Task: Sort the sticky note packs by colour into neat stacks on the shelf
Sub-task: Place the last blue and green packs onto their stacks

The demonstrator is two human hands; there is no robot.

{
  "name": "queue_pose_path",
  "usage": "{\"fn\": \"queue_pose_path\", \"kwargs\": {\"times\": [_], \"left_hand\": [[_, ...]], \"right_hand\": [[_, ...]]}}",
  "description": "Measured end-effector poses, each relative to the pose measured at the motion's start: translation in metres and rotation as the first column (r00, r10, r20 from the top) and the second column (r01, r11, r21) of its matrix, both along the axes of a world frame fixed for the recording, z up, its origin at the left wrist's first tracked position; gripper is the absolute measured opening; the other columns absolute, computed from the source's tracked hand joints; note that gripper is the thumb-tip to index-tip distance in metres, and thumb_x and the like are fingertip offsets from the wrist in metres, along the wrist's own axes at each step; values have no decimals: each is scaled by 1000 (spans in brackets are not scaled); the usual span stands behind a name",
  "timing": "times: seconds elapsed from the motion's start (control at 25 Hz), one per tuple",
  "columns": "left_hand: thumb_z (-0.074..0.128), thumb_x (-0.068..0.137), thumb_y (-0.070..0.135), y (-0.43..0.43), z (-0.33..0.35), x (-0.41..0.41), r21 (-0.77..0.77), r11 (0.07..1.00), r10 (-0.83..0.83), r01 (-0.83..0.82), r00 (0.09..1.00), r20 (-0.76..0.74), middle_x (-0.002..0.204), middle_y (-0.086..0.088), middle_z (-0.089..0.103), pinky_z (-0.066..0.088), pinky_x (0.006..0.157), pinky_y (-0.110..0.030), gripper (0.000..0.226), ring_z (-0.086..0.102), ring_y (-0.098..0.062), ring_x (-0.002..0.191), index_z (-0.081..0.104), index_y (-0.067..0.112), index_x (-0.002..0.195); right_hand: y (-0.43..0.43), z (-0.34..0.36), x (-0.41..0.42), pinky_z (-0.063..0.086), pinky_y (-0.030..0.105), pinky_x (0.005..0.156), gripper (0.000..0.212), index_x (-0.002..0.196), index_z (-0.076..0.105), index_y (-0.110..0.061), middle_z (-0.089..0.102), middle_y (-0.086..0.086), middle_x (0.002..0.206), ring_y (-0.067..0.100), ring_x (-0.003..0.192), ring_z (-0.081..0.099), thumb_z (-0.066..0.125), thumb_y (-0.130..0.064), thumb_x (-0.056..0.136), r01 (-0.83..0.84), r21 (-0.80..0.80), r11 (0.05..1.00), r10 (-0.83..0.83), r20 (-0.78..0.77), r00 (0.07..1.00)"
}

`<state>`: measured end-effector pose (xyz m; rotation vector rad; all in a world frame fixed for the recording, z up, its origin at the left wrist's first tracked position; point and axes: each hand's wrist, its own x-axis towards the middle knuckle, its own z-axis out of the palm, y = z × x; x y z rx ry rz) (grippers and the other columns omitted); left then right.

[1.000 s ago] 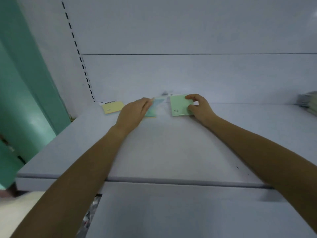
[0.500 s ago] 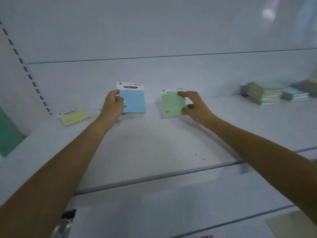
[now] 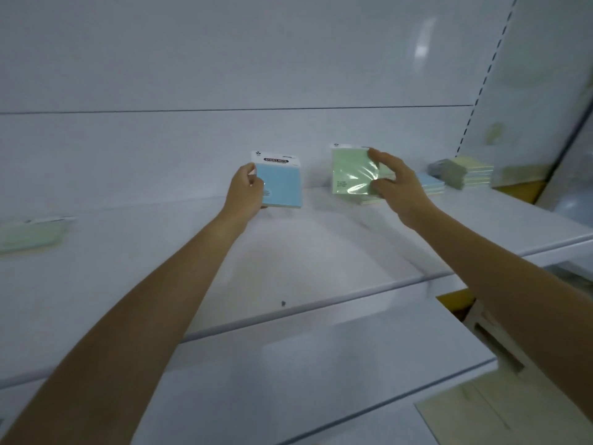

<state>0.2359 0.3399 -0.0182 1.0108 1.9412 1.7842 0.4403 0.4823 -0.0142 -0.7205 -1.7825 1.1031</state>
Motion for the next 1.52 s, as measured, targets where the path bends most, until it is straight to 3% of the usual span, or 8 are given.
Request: {"fn": "queue_pose_path", "kwargs": {"times": [0.12, 0.24, 0.44, 0.68, 1.0, 1.2, 1.4, 1.52], "left_hand": [[30, 95, 5, 39, -1, 34, 32, 999, 42, -43, 999, 28, 134, -18, 50, 48, 60, -24, 42, 54, -20, 95, 35, 9, 136], [29, 95, 5, 62, -3, 50, 49, 993, 106, -110, 992, 67, 134, -18, 49, 48, 61, -23, 42, 54, -20, 94, 35, 9, 136], [28, 95, 5, 89, 1, 57, 48, 990, 132, -136, 988, 83, 135, -17, 48, 49, 61, -23, 43, 53, -19, 95, 35, 8, 137], [28, 95, 5, 114, 5, 57, 70, 988, 132, -137, 989, 71, 136, -17, 48, 49, 60, -23, 42, 52, -19, 97, 36, 8, 136], [29, 96, 6, 131, 14, 54, 105, 991, 86, -89, 996, 34, 131, -16, 53, 50, 62, -22, 41, 55, -18, 95, 35, 10, 136], [31, 94, 6, 146, 18, 66, 145, 988, 57, -55, 998, -11, 121, -13, 55, 55, 66, -26, 52, 57, -20, 100, 23, 21, 143], [32, 94, 4, 197, 33, 110, 220, 975, 84, -38, 975, -204, 133, -15, 49, 47, 100, -42, 37, 50, -28, 120, 47, 8, 128], [37, 93, 7, 238, 33, 147, 188, 981, -12, 40, 989, -148, 135, -16, 44, 59, 73, -30, 38, 53, -23, 107, 47, 8, 129]], "right_hand": [[56, 16, 34, 49, 8, 68, 58, 131, 47, -20, 40, -2, 130, 7, 84, 57, 45, 11, 81, 36, -1, 999, -36, 31, 999], [101, 28, 36, 47, 27, 98, 55, 132, 46, -18, 43, 6, 139, 21, 115, 52, 44, 7, 83, 40, -15, 999, -38, 92, 995], [134, 30, 10, 46, 12, 66, 50, 132, 46, -10, 51, 11, 118, 17, 97, 50, 44, 6, 85, -44, -91, 995, 62, 200, 978], [148, 23, -16, 39, 24, 97, 46, 132, 44, -5, 45, 10, 141, 22, 123, 48, 49, -2, 86, -4, -9, 1000, 6, 294, 956], [148, 12, -23, 37, 39, 105, 39, 124, 47, 9, 50, 26, 133, 36, 122, 49, 44, -7, 88, -46, -39, 998, 59, 425, 903], [152, 13, -3, 30, 39, 111, 42, 130, 49, -11, 43, 14, 141, 29, 131, 37, 48, -14, 88, -3, 367, 930, -166, 426, 889], [185, -7, 78, 23, 37, 110, 51, 133, 43, -11, 39, 18, 140, 30, 132, 34, 57, -24, 87, -94, 533, 841, -238, 520, 821], [206, -20, 122, 24, 39, 113, 62, 133, 41, -7, 40, 18, 140, 29, 133, 35, 65, -31, 81, -102, 494, 864, -232, 568, 790]]}}
